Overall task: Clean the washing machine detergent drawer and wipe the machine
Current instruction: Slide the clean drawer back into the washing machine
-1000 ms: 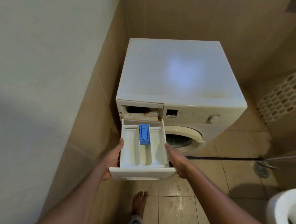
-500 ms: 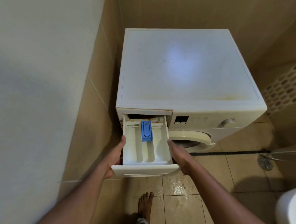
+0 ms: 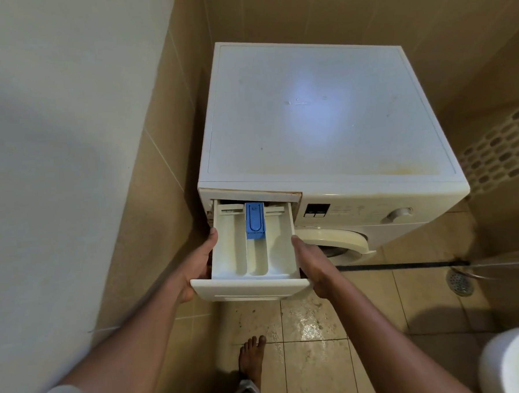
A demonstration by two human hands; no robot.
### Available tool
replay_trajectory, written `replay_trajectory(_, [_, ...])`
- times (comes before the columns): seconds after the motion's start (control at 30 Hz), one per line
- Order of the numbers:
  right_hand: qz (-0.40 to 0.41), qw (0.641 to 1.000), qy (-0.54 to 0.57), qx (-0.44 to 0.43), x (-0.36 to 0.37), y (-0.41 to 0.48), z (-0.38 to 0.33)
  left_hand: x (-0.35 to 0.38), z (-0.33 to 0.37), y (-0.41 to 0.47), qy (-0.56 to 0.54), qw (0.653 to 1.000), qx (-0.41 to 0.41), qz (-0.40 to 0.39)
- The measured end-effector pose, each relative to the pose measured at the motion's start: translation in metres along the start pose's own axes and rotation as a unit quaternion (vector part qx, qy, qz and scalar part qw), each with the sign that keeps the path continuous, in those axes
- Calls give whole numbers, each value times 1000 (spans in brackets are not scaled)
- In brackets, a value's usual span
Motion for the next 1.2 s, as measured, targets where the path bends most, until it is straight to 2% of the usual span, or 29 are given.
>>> replay_trajectory(0.93, [48, 998, 19, -33, 8, 27, -36, -7, 55, 28, 21, 1000, -4, 0])
replay_trajectory(1.13, [30, 999, 31, -23, 5, 36, -37, -7, 62, 32, 32, 999, 12, 21])
replay_trajectory(1.2, [16, 998, 68, -1, 3, 32, -33, -7, 61, 26, 21, 999, 25, 42])
Point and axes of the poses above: each hand's wrist, its own y-axis towards the middle knuckle, its own x-axis out of the palm, z = x × y, the point moved 3 cm from there along y, towards the middle knuckle, and after that the axes turned 6 degrees about -x, right-handed, at the moved point
